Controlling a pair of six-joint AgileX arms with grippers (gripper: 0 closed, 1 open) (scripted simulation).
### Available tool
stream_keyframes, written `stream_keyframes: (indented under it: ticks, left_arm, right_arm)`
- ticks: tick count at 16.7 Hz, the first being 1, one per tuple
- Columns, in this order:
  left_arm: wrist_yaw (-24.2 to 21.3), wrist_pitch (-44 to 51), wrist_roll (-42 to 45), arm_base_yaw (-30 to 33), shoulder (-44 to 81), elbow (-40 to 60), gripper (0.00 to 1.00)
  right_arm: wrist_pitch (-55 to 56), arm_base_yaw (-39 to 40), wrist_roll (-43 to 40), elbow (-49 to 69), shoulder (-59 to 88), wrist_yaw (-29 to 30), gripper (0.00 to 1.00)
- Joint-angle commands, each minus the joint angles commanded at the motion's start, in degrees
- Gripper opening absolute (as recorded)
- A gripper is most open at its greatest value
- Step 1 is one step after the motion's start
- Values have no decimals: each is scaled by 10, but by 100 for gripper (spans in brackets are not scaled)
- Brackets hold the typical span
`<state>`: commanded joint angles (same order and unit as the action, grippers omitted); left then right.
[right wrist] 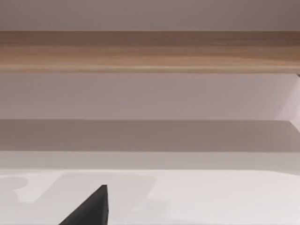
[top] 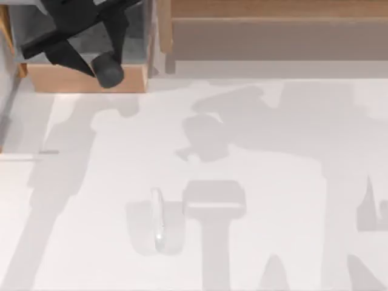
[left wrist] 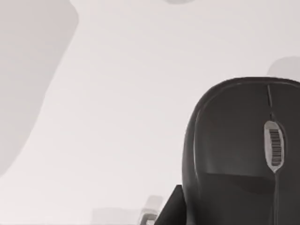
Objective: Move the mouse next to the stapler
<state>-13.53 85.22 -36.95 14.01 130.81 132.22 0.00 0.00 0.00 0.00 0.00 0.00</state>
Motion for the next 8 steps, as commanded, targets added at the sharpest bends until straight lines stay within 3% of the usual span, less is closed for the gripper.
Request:
stream_keyframes:
  ticks: [8]
  left_arm:
    - [120,-198,-109,266,-80,-297,0]
  right_arm:
    - [0,0,0,0,0,0,100]
